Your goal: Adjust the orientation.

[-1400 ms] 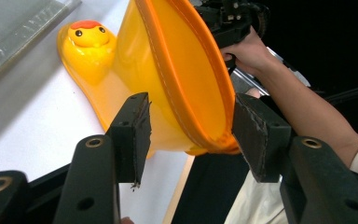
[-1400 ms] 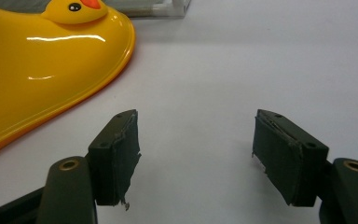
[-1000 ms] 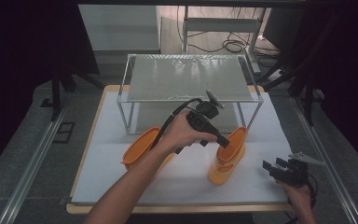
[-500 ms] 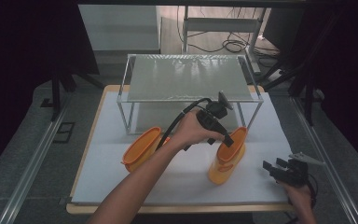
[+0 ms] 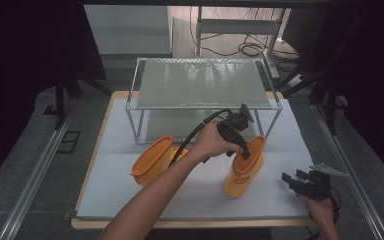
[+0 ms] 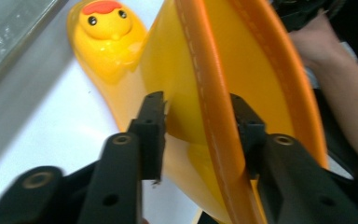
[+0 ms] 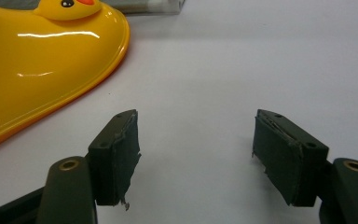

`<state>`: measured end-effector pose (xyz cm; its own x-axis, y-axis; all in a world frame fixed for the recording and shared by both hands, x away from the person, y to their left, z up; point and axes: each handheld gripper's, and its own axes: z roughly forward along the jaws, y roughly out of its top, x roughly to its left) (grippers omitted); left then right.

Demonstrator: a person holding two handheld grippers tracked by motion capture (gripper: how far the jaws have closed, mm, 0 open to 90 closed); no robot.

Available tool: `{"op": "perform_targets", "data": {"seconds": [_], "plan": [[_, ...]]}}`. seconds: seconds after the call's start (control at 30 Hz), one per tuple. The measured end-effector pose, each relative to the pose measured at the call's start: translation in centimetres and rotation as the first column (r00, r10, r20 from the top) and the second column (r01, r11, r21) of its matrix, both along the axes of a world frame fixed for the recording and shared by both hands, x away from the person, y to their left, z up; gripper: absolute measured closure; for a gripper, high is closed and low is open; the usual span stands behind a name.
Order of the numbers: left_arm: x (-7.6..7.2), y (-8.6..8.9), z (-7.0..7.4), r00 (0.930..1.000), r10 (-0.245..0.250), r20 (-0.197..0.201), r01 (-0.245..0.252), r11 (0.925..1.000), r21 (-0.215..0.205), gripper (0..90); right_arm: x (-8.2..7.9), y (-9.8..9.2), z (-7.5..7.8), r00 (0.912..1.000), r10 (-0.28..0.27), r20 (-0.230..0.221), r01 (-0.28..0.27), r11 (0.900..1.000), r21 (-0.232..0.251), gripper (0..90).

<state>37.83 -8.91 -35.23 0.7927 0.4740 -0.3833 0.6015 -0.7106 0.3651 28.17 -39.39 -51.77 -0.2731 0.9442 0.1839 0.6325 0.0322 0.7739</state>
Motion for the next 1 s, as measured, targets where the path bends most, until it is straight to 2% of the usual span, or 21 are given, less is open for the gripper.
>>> {"op": "perform_targets", "data": {"seconds": [0.1,0.2,0.4,0.53,0.8,1.0], "plan": [[0.0,0.0,0.0,0.9999,0.009,0.004,-0.009,1.0,0.001,78.4,0.0,-0.1,0.0,1.0,0.001,0.0,-0.001,1.0,-0.005,31.3],[0.2,0.4,0.0,0.9996,0.029,0.006,-0.029,0.9996,-0.006,85.2,0.0,-0.1,0.0,1.0,0.001,0.0,-0.001,1.0,-0.005,31.3],[0.4,1.4,0.3,0.9968,0.08,-0.008,-0.08,0.9951,-0.057,86.2,0.0,-0.1,0.0,1.0,-0.005,0.003,0.005,1.0,0.001,31.4],[0.1,2.1,1.3,0.9966,0.082,-0.014,-0.083,0.9916,-0.099,86.3,0.0,-0.1,0.0,1.0,-0.003,-0.001,0.003,1.0,-0.004,31.4],[-1.3,4.8,3.7,0.9969,0.078,0.014,-0.076,0.9895,-0.123,86.3,0.0,0.1,0.0,1.0,-0.001,-0.002,0.001,1.0,-0.002,31.6],[-2.5,7.4,4.4,0.9947,0.094,0.041,-0.089,0.9896,-0.113,86.3,0.1,0.3,-0.1,1.0,0.002,0.002,-0.002,1.0,0.0,31.5]]}}
